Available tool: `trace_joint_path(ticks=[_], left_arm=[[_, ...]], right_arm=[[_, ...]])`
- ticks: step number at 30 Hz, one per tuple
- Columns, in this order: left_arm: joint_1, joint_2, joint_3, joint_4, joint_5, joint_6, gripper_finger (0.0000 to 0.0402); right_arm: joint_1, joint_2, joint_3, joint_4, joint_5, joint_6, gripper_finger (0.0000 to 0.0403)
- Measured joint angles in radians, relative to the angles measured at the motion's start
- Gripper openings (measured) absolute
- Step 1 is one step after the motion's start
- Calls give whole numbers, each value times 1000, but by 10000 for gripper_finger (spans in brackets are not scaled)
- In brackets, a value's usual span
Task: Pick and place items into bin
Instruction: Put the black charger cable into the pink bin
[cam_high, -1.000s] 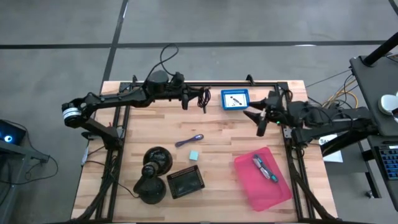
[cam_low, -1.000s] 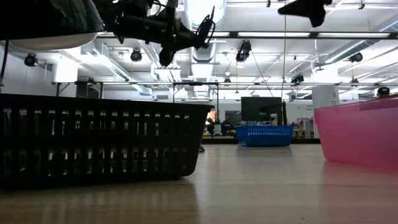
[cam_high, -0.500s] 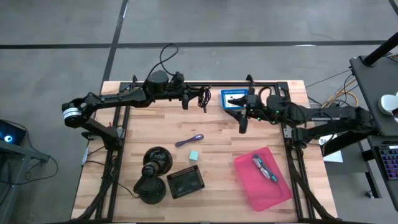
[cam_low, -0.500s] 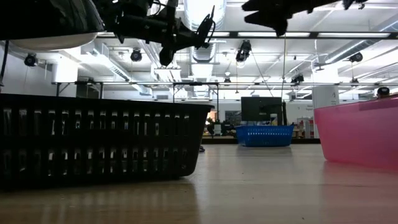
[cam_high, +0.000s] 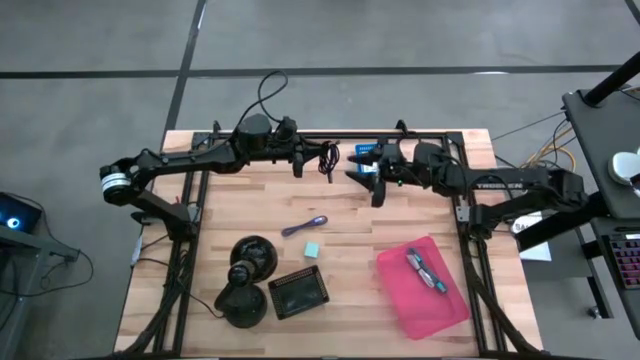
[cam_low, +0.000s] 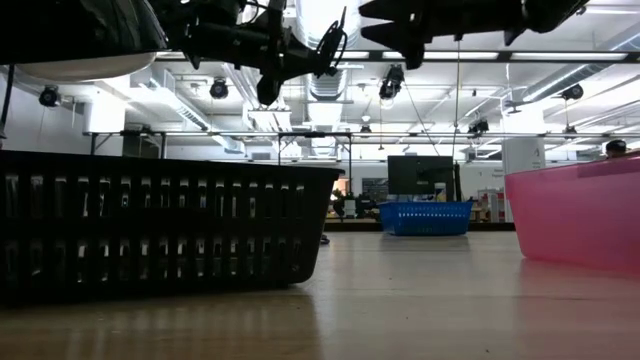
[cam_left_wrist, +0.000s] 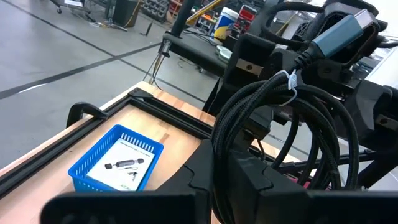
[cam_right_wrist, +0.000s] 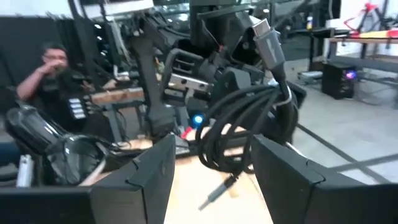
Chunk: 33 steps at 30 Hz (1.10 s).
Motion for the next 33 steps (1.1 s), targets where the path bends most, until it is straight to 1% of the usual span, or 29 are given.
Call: trace_joint_path(ticks=[4,10,15,17,22,27,33], left_arm=[[0,0,0,5,0,0,11],[0,0,-2,38,1,4,11],[0,0,-5,40,1,3,11],[0,0,-9,36,1,2,11],[-2,0,-10,37,0,1,11],[-3,0,-11,38,3,0,11],[-3,-1,-11,41,2,-1,11]], right_arm=[[-27,41,0,32,-29,26,196],[-56,85,0,100,-43,45,196],[-79,128,1,211,-143,64,196],[-83,148,1,240,-161,79,196],[-85,193,28,243,-178,103,196],[-87,236,94,238,-265,107,195],[-88,267,151,219,-273,107,185]])
